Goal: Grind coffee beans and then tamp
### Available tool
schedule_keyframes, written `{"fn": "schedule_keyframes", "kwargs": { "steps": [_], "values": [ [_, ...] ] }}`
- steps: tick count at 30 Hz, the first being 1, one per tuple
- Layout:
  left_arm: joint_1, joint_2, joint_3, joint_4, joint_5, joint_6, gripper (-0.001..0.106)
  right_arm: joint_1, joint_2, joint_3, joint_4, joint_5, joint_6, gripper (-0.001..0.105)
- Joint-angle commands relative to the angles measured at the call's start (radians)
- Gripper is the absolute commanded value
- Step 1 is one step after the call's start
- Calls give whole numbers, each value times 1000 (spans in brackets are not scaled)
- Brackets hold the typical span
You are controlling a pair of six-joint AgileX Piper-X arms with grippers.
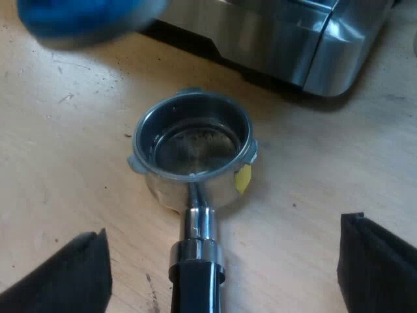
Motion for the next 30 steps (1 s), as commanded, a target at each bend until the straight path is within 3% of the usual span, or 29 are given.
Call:
{"fn": "schedule_keyframes", "kwargs": {
  "steps": [1,30],
  "values": [
    [-7,17,-8,-31,6,-2,0,0,1,-3,-6,-3,-1,72],
    [-10,160,-8,-107,-13,-2,0,0,1,-3,-6,-3,-1,72]
  ]
}}
